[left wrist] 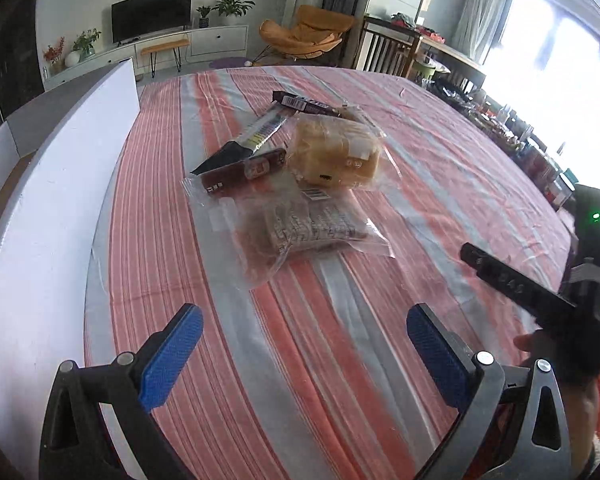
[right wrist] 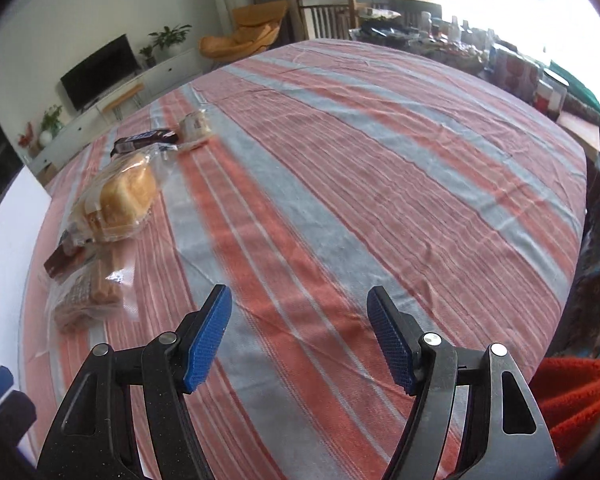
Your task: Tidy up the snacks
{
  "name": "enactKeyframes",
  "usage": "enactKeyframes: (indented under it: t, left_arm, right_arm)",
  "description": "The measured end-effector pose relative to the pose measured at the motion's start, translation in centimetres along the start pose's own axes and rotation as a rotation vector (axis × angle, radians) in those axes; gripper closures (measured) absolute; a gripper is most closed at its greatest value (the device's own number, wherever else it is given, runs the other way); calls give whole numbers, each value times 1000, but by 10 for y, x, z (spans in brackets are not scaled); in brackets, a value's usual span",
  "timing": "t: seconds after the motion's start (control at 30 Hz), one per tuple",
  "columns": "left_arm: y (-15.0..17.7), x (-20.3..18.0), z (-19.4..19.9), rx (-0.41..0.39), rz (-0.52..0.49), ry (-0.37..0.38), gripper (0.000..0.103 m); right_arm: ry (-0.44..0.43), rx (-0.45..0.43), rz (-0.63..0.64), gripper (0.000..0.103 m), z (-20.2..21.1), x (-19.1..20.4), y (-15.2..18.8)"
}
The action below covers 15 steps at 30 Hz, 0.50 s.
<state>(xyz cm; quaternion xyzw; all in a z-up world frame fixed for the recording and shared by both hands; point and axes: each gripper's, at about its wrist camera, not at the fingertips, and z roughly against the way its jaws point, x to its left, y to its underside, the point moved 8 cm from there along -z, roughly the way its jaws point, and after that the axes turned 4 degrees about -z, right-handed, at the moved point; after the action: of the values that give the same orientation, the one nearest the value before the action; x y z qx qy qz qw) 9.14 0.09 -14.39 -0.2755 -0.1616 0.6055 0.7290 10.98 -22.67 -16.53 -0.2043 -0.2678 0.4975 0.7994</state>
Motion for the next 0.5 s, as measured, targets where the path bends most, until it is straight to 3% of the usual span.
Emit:
enactKeyframes:
  t: [0.2,0.37,0.5]
  left_arm:
    - [10,21,-28,23,-21,-86,2]
    - [22,35,-41,60,-7,-101,2]
    - [24,35,-42,35,-44,-124,2]
  right_arm:
    - [45,3,61,24,-4,7,5]
    - [77,4,100,21,-7,10,8]
    - [102,5,126,19,-9,11,9]
